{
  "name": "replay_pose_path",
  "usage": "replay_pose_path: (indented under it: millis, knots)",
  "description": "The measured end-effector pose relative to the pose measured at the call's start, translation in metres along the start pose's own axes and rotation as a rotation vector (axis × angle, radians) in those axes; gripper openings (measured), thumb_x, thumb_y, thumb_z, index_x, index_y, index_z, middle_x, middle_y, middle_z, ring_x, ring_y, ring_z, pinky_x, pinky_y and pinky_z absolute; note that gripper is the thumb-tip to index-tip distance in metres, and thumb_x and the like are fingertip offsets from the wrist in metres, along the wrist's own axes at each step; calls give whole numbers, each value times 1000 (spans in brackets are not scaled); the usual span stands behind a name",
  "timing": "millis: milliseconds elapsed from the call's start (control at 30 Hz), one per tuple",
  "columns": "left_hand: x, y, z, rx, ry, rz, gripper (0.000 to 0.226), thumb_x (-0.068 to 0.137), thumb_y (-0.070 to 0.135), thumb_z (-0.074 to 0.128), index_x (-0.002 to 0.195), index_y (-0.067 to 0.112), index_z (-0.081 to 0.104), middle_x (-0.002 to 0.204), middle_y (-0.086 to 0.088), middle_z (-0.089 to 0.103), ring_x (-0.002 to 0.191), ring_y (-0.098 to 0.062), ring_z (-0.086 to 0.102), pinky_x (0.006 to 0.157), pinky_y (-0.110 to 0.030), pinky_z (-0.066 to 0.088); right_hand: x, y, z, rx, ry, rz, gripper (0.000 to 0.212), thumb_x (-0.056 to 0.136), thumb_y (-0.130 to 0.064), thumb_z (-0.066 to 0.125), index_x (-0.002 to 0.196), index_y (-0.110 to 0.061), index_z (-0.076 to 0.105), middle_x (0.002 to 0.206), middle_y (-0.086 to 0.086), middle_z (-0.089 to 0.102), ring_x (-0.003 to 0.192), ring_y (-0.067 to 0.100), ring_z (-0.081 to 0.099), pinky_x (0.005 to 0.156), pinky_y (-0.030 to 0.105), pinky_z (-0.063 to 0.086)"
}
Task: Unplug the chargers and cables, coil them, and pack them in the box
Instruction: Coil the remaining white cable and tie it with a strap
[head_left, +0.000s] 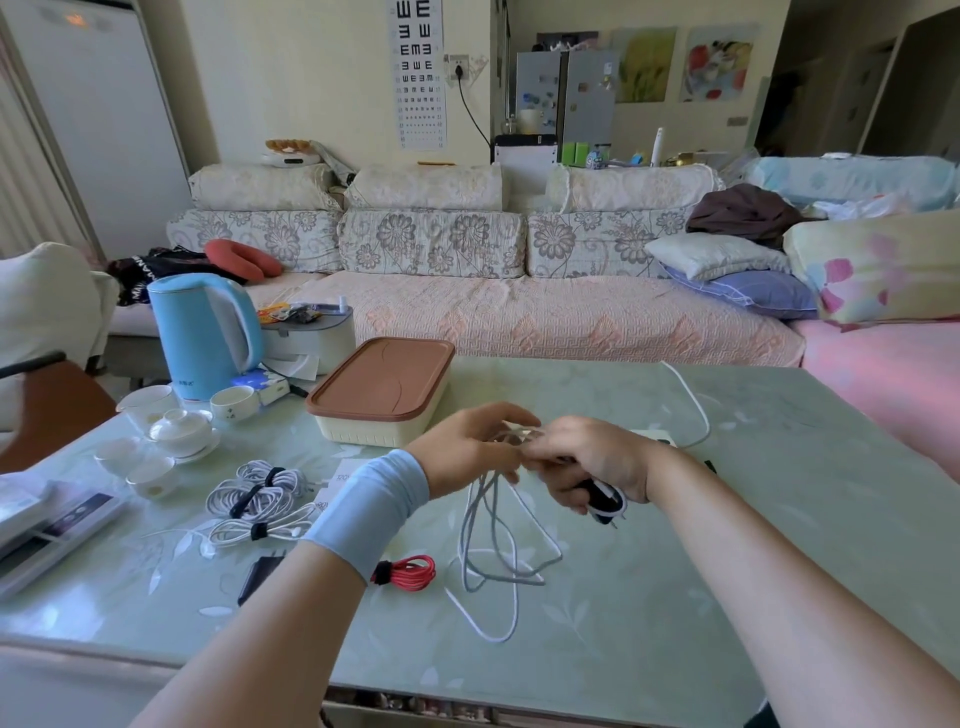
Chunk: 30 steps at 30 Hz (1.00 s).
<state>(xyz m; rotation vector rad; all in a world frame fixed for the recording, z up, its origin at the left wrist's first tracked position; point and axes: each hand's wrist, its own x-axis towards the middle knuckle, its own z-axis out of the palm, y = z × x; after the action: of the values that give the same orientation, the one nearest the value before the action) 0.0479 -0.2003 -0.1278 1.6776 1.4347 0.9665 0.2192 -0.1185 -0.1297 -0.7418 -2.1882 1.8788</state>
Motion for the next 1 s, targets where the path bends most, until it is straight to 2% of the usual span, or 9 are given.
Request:
replay_pose_path:
  millis: [133, 233, 367, 467, 567, 667, 800, 900, 1000]
  knots:
    - [2, -2, -9, 89, 75, -146, 10, 88, 19, 66, 79, 14, 65, 64, 1, 64, 62, -18, 58, 77, -38, 54, -2, 0, -16, 95, 243, -121, 26, 91, -21, 49, 66, -16, 45, 47, -2, 22, 42, 15, 30, 49, 28, 32]
    - [1, -3, -11, -110, 10, -241, 16, 94, 13, 57, 82, 7, 66, 71, -5, 57, 69, -20, 52, 87, -41, 51, -2, 0, -22, 135, 407, -167, 30, 95, -18, 48, 65, -17, 45, 49, -1, 22, 44, 17, 34, 50, 28, 33]
    - [-1, 5, -11, -516, 53, -250, 23, 101, 10, 39, 84, 4, 53, 80, -12, 65, 71, -26, 64, 76, -35, 53, 3, 2, -21, 71, 485, -204, 33, 102, -19, 44, 69, -14, 45, 50, 2, 20, 42, 22, 41, 47, 27, 36]
    - [3, 3, -14, -580, 156, -227, 23, 101, 19, 45, 95, 2, 60, 64, -3, 55, 53, -20, 60, 84, -47, 57, 4, 3, -20, 48, 536, -201, 30, 103, -22, 44, 75, -13, 47, 47, 0, 22, 39, 21, 39, 47, 26, 35]
    - [7, 0, -17, -703, 260, -258, 25, 99, 24, 51, 98, 2, 64, 58, 3, 39, 40, -9, 35, 64, -34, 60, 4, 2, -21, 41, 519, -200, 28, 102, -25, 50, 78, -11, 51, 47, -2, 28, 35, 17, 33, 47, 27, 31]
    - [9, -2, -18, -809, 335, -330, 31, 96, 34, 55, 92, 5, 66, 56, 5, 31, 38, -6, 23, 39, -16, 38, 3, 2, -14, -152, 497, -144, 29, 94, -33, 63, 82, -7, 57, 48, 2, 37, 34, 16, 35, 43, 24, 29]
    - [12, -5, -11, -843, 428, -359, 37, 94, 42, 56, 83, 7, 61, 50, 7, 22, 35, -6, 19, 34, -15, 20, -3, -1, 3, -347, 414, 25, 52, 83, -54, 70, 92, -3, 65, 41, 0, 51, 30, 14, 36, 41, 22, 30]
    - [15, -5, -6, -964, 555, -322, 44, 96, 45, 51, 74, 7, 56, 45, 7, 22, 33, -6, 16, 33, -15, 14, -6, -7, 17, -262, 303, 32, 61, 78, -67, 65, 95, -9, 71, 66, -2, 72, 34, 16, 40, 46, 24, 31]
    - [17, -1, 2, -953, 756, -289, 50, 97, 46, 48, 68, 6, 57, 45, 5, 27, 34, -10, 20, 37, -16, 19, -3, -10, 31, -187, 282, 40, 68, 73, -74, 59, 94, -12, 75, 57, 4, 65, 33, 18, 38, 42, 19, 32]
